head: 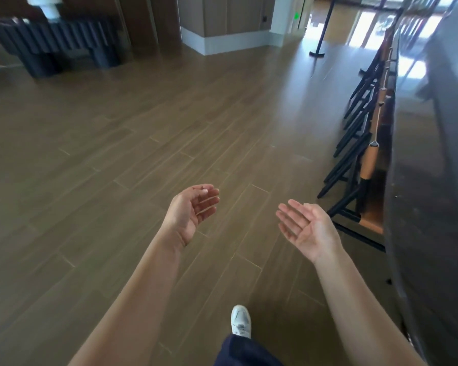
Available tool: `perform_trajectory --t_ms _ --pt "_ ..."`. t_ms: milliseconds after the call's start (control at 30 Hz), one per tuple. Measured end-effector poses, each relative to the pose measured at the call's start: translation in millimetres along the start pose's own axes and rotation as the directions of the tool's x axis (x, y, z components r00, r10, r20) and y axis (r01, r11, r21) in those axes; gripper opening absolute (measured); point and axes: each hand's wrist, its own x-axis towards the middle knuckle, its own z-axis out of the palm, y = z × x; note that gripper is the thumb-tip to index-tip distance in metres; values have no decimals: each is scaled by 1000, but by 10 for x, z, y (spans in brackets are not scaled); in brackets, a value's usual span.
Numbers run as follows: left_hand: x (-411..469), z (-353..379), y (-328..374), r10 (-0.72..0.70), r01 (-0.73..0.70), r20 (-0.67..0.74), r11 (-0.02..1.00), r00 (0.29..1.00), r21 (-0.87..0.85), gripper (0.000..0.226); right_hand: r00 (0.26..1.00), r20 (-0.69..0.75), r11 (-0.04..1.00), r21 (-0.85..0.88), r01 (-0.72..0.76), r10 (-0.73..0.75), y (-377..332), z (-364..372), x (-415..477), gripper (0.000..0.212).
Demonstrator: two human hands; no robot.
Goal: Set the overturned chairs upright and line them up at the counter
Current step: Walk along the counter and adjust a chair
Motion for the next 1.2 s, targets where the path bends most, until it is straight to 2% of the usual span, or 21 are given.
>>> perform_trajectory --t_ms 500,800,1200 --pt "1743 1051 418 25 -32 92 997 995 74 22 997 -41 997 46 66 -64 -1179 159 1573 37" --pt "2626 1520 445 -60 48 166 996 984 76 21 989 -137 991 105 77 -63 -1475 206 2207 36" --pt "4130 2037 883 -155 97 326 978 932 187 24 952 -286 955 236 181 -110 -1939 573 3234 35"
